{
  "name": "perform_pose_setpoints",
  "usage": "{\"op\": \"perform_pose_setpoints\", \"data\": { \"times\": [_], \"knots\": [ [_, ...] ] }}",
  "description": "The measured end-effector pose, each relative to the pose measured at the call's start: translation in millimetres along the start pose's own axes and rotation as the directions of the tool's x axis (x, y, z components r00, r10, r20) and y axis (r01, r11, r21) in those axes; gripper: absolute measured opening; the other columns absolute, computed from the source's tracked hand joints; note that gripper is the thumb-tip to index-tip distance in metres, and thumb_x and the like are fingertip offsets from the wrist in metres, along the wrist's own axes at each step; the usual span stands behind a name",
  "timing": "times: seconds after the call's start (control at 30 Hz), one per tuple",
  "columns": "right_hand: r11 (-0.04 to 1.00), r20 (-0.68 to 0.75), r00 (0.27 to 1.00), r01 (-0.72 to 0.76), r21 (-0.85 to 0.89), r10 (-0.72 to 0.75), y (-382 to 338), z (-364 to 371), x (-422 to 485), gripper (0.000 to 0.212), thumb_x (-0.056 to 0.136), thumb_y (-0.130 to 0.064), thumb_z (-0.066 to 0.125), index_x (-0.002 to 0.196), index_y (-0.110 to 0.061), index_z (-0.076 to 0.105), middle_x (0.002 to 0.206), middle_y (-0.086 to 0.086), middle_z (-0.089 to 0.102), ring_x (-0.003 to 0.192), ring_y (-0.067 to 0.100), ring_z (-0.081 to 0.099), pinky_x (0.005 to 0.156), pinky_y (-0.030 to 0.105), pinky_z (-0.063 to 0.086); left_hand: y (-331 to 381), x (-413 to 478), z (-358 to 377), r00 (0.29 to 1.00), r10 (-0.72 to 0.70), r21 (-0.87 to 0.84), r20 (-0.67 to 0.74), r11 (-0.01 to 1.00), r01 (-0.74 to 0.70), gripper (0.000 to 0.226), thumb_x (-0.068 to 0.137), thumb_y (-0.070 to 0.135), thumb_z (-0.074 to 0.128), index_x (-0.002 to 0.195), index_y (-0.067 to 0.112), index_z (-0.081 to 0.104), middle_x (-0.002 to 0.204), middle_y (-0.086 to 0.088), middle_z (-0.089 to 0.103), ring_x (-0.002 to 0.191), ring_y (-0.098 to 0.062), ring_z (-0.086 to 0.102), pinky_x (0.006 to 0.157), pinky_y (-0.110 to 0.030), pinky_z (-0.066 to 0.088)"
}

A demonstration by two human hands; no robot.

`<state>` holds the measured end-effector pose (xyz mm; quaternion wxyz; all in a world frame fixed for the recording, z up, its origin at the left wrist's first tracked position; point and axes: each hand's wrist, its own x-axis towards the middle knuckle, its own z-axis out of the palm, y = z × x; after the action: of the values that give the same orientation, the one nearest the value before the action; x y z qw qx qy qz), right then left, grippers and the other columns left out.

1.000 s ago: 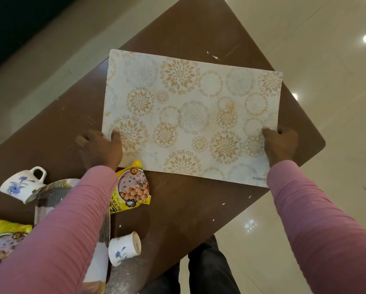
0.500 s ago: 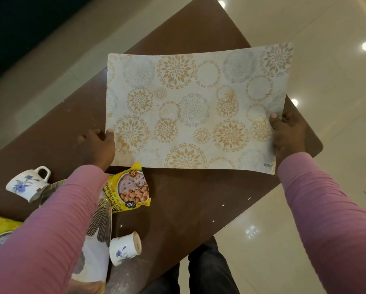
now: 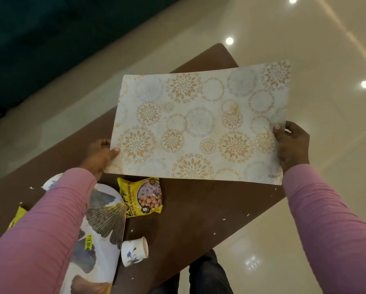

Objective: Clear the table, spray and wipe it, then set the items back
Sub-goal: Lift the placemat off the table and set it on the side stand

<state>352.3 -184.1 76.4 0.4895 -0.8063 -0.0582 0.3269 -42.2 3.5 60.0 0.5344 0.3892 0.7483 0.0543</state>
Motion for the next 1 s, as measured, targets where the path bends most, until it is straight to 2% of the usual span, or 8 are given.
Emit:
{"op": "perform_pose_setpoints", "data": {
  "times": [0.1, 0.13, 0.27, 0.37, 0.57, 0.7, 0.83, 1.0],
  "knots": [
    [1.000, 0.049, 0.999, 0.005, -0.031, -0.003, -9.3, 9.8, -14.5, 0.017, 0.096, -0.011, 0.055, 0.110, -0.019, 0.061, 0.092, -0.007, 0.066, 0.076, -0.002, 0.064, 0.070, 0.015, 0.055, -6.3, -14.1, -25.3, 1.000, -0.021, -0.066, 0.016, 0.998, 0.022, 0.018, 0.092, 0.000, 0.060, 0.093, 0.017, 0.054, 0.109, -0.013, 0.064, 0.092, -0.030, 0.064, 0.073, -0.040, 0.054],
    [0.999, 0.076, 0.997, -0.005, -0.052, 0.009, -12.4, 13.4, -20.7, 0.019, 0.097, -0.011, 0.053, 0.111, -0.022, 0.060, 0.094, -0.008, 0.067, 0.080, 0.001, 0.065, 0.067, 0.014, 0.054, -10.0, -20.3, -34.3, 1.000, -0.027, -0.084, 0.006, 0.996, 0.027, 0.017, 0.092, 0.000, 0.059, 0.093, 0.016, 0.054, 0.109, -0.013, 0.064, 0.090, -0.030, 0.064, 0.073, -0.040, 0.054],
    [0.983, 0.163, 0.987, 0.028, -0.184, 0.003, -30.9, 24.9, -46.1, 0.016, 0.096, -0.012, 0.052, 0.104, -0.016, 0.065, 0.109, 0.010, 0.069, 0.097, 0.026, 0.067, 0.086, 0.043, 0.055, -32.6, -53.9, -70.7, 0.997, -0.068, -0.147, -0.036, 0.987, 0.062, 0.015, 0.093, 0.001, 0.058, 0.094, 0.016, 0.055, 0.109, -0.013, 0.064, 0.084, -0.026, 0.063, 0.082, -0.045, 0.052],
    [0.955, 0.184, 0.982, 0.102, -0.278, -0.051, -52.3, 30.1, -74.0, 0.008, 0.090, -0.012, 0.063, 0.095, -0.008, 0.068, 0.099, 0.013, 0.071, 0.093, 0.033, 0.067, 0.085, 0.050, 0.055, -54.7, -88.7, -103.7, 0.993, -0.101, -0.221, -0.067, 0.972, 0.084, 0.023, 0.095, -0.002, 0.054, 0.086, 0.020, 0.053, 0.113, -0.017, 0.062, 0.078, -0.021, 0.061, 0.082, -0.045, 0.052],
    [0.912, 0.251, 0.960, 0.211, -0.351, -0.125, -93.7, 36.6, -140.3, 0.015, 0.086, -0.012, 0.069, 0.100, -0.007, 0.071, 0.092, 0.006, 0.069, 0.092, 0.029, 0.066, 0.081, 0.032, 0.054, -98.9, -152.5, -154.7, 0.984, -0.133, -0.368, -0.116, 0.926, 0.082, 0.019, 0.095, -0.003, 0.053, 0.105, 0.013, 0.054, 0.117, -0.015, 0.062, 0.096, -0.028, 0.061, 0.093, -0.049, 0.048],
    [0.854, 0.280, 0.936, 0.318, -0.412, -0.213, -103.4, 37.6, -185.1, 0.018, 0.089, -0.012, 0.064, 0.102, -0.001, 0.070, 0.089, 0.009, 0.065, 0.079, 0.022, 0.058, 0.062, 0.018, 0.042, -133.2, -178.8, -180.2, 0.982, -0.136, -0.439, -0.128, 0.896, 0.067, 0.018, 0.093, -0.004, 0.055, 0.101, 0.012, 0.057, 0.117, -0.018, 0.064, 0.088, -0.028, 0.063, 0.094, -0.054, 0.049],
    [0.797, 0.284, 0.912, 0.400, -0.453, -0.297, -104.0, 33.7, -239.5, 0.021, 0.089, -0.014, 0.064, 0.103, 0.002, 0.070, 0.084, 0.008, 0.061, 0.077, 0.020, 0.054, 0.070, 0.023, 0.038, -171.6, -214.0, -211.0, 0.987, -0.104, -0.486, -0.124, 0.873, 0.031, 0.022, 0.093, -0.006, 0.054, 0.088, 0.015, 0.055, 0.119, -0.018, 0.062, 0.099, -0.029, 0.060, 0.097, -0.056, 0.048],
    [0.783, 0.288, 0.896, 0.437, -0.442, -0.338, -87.2, 35.3, -309.7, 0.025, 0.087, -0.016, 0.068, 0.104, 0.002, 0.069, 0.088, 0.011, 0.065, 0.082, 0.024, 0.060, 0.074, 0.029, 0.043, -228.8, -256.2, -252.3, 0.985, -0.088, -0.569, -0.146, 0.822, -0.011, 0.020, 0.093, -0.009, 0.053, 0.098, 0.010, 0.055, 0.117, -0.018, 0.062, 0.100, -0.030, 0.060, 0.095, -0.054, 0.049]
  ]
}}
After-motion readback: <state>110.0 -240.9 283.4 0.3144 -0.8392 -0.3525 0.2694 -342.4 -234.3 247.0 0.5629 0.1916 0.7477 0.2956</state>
